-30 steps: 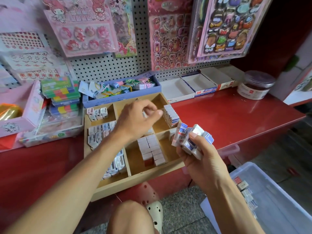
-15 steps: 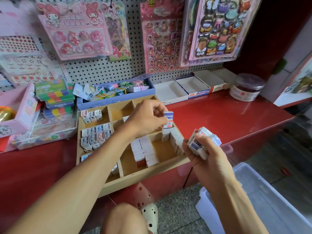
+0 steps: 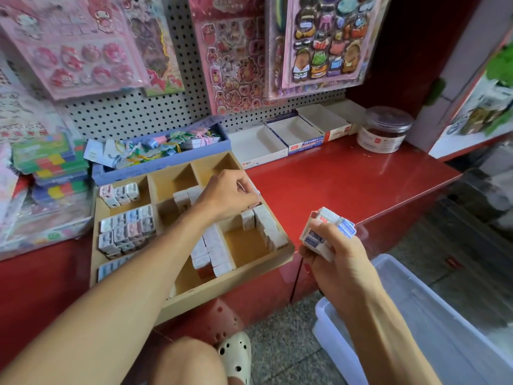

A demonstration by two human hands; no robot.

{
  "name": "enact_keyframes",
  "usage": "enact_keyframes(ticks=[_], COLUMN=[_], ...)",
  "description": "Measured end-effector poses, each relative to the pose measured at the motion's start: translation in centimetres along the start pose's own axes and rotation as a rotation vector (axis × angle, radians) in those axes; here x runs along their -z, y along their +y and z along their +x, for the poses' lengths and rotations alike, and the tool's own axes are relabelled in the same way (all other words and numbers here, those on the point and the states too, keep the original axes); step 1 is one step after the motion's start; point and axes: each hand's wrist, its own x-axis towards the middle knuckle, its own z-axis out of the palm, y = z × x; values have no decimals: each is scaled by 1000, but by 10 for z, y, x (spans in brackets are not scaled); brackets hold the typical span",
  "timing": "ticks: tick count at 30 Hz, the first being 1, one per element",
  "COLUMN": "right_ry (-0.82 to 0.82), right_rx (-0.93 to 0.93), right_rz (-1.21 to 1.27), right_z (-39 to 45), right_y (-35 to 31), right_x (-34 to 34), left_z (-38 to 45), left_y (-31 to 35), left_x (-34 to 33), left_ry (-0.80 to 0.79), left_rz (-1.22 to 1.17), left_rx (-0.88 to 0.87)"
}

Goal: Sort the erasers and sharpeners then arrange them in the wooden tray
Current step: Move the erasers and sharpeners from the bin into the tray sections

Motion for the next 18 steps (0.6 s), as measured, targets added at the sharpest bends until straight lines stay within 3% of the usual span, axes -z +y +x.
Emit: enact_keyframes(ticks=[7,10,12,15,18], right_ry=[-52,-93,-114,-145,-202], right_rx=[-18,-7,-4,-37,-49], right_rz=[7,-33,-59,-82,-154], right_z=[2,2,0,-3,-8], right_y=[1,3,4,4,5], right_x=[4,8,8,0,-10], left_z=[4,-3,-13,-35,-57], left_y=[-5,3,10,22,34], left_x=[-1,0,0,1,6], left_ry=[-1,110,157,-2,-200], left_rz=[50,195,125,-169,-316], left_rx=[-2,-45,-113,-198,-204])
